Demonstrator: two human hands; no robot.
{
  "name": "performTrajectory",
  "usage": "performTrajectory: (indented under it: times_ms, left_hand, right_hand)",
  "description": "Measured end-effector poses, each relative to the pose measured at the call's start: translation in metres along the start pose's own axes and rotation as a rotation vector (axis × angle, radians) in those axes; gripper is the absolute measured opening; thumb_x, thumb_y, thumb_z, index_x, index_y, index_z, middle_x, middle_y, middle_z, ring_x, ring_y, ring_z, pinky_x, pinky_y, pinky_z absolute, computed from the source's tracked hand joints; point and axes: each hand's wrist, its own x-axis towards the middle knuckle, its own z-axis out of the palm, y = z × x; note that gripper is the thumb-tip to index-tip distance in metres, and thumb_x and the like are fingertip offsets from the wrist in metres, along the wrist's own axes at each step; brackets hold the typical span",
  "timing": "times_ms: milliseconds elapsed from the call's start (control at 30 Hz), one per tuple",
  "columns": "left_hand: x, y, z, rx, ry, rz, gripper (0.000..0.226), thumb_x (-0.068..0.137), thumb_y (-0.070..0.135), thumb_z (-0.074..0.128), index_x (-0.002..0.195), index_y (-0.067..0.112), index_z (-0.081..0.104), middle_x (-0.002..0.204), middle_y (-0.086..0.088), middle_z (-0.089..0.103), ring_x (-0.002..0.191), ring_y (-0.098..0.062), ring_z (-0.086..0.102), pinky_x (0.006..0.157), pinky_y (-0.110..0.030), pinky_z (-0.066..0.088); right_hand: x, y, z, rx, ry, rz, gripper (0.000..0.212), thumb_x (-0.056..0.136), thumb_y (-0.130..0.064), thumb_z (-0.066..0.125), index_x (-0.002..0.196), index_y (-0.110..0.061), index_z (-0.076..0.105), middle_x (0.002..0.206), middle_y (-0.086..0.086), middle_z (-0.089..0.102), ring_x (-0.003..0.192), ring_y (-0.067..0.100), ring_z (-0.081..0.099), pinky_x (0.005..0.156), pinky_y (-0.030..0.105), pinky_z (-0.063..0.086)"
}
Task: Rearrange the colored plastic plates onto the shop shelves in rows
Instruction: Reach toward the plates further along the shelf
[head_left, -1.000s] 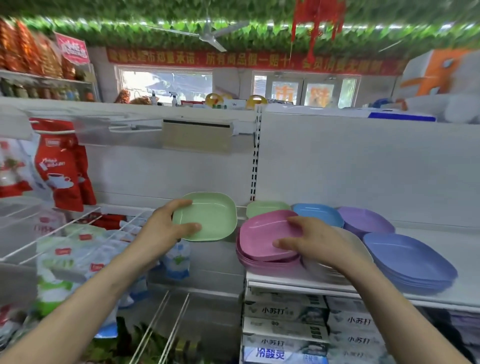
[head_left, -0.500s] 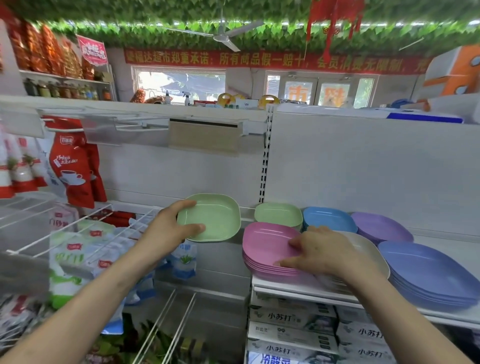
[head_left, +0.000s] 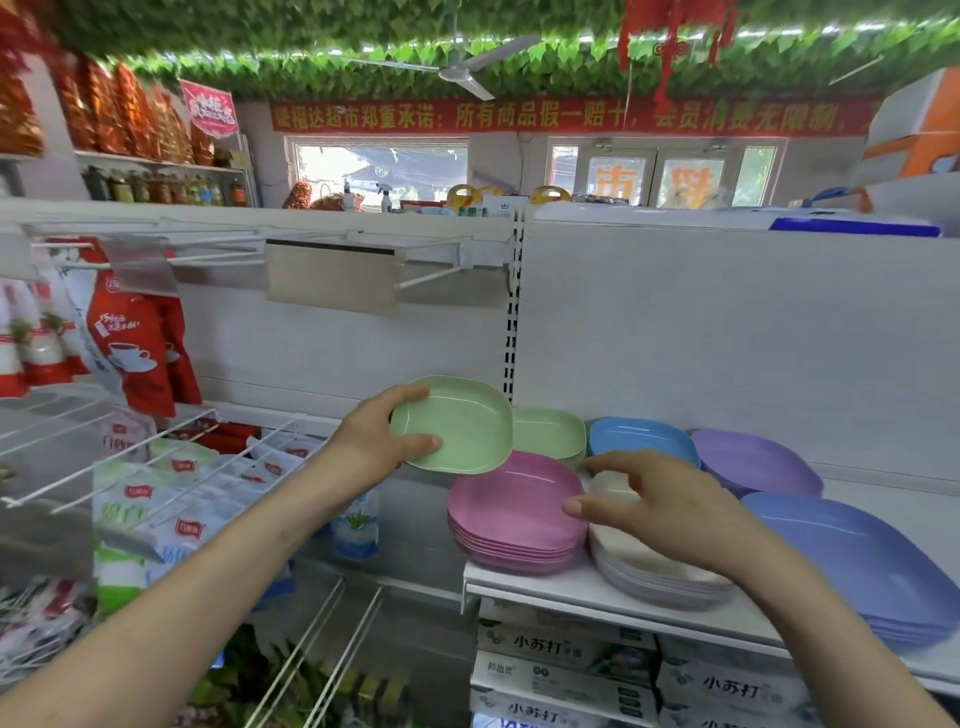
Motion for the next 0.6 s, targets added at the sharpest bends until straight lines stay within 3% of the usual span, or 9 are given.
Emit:
performTrajectory:
  times_ms: [67, 133, 200, 267, 367, 433, 600]
  left_hand:
    - [0.01, 0.004, 0.009, 0.004, -0.007, 0.011, 0.061, 0.082, 0.02, 0.085, 0.137, 0.033, 0.061, 0.125, -0.001, 0.064, 0.102, -0.02, 0.065, 0.07, -0.025, 0.051]
    - [0.018, 0.007, 0.019, 0.022, -0.018, 0.026, 0.061, 0.083, 0.019, 0.084, 0.138, 0.031, 0.06, 0.123, 0.0, 0.063, 0.099, -0.019, 0.064, 0.064, -0.021, 0.048]
    - [0.027, 0.009, 0.029, 0.01, -0.046, 0.022, 0.061, 0.083, 0.019, 0.083, 0.138, 0.03, 0.06, 0.122, 0.001, 0.062, 0.096, -0.017, 0.063, 0.06, -0.017, 0.047]
    - [0.038, 0.012, 0.038, -0.001, -0.081, 0.016, 0.062, 0.082, 0.021, 0.083, 0.139, 0.03, 0.06, 0.124, 0.002, 0.062, 0.096, -0.016, 0.062, 0.065, -0.018, 0.048]
    - [0.06, 0.015, 0.052, 0.023, -0.123, 0.016, 0.069, 0.073, 0.03, 0.084, 0.138, 0.031, 0.061, 0.129, 0.003, 0.062, 0.111, -0.017, 0.062, 0.093, -0.035, 0.055]
    - [0.076, 0.013, 0.061, 0.051, -0.144, 0.01, 0.072, 0.07, 0.03, 0.084, 0.138, 0.028, 0.062, 0.133, 0.001, 0.062, 0.118, -0.019, 0.061, 0.106, -0.04, 0.05]
    - [0.107, 0.002, 0.08, 0.233, -0.231, 0.01, 0.067, 0.078, 0.025, 0.086, 0.14, 0.023, 0.061, 0.14, 0.0, 0.059, 0.124, -0.022, 0.058, 0.11, -0.036, 0.046]
  right_hand:
    - [-0.004, 0.01, -0.004, 0.129, 0.05, -0.007, 0.064, 0.076, -0.083, 0.062, 0.128, -0.046, 0.063, 0.081, -0.03, 0.058, 0.079, -0.008, 0.056, 0.069, 0.017, 0.042]
    - [-0.007, 0.017, -0.006, 0.265, 0.131, -0.004, 0.049, 0.082, -0.075, 0.064, 0.119, -0.043, 0.068, 0.058, -0.02, 0.045, 0.058, -0.001, 0.048, 0.057, 0.017, 0.032]
    - [-0.01, 0.022, -0.009, 0.374, 0.206, 0.021, 0.039, 0.085, -0.068, 0.063, 0.111, -0.041, 0.072, 0.057, -0.015, 0.046, 0.055, 0.001, 0.047, 0.057, 0.021, 0.034]
    - [-0.013, 0.027, -0.01, 0.463, 0.261, 0.035, 0.037, 0.084, -0.067, 0.062, 0.104, -0.038, 0.074, 0.059, -0.013, 0.049, 0.056, 0.002, 0.048, 0.06, 0.026, 0.038]
    - [-0.015, 0.031, -0.015, 0.503, 0.301, 0.055, 0.033, 0.086, -0.064, 0.063, 0.099, -0.037, 0.076, 0.06, -0.013, 0.051, 0.058, 0.002, 0.049, 0.063, 0.031, 0.04]
    - [-0.015, 0.032, -0.019, 0.47, 0.323, 0.081, 0.024, 0.09, -0.058, 0.065, 0.097, -0.038, 0.076, 0.063, -0.008, 0.054, 0.059, 0.003, 0.051, 0.064, 0.031, 0.041]
    - [-0.017, 0.033, -0.027, 0.448, 0.393, 0.132, 0.024, 0.091, -0.057, 0.064, 0.099, -0.038, 0.078, 0.087, 0.004, 0.073, 0.088, 0.023, 0.069, 0.086, 0.042, 0.053]
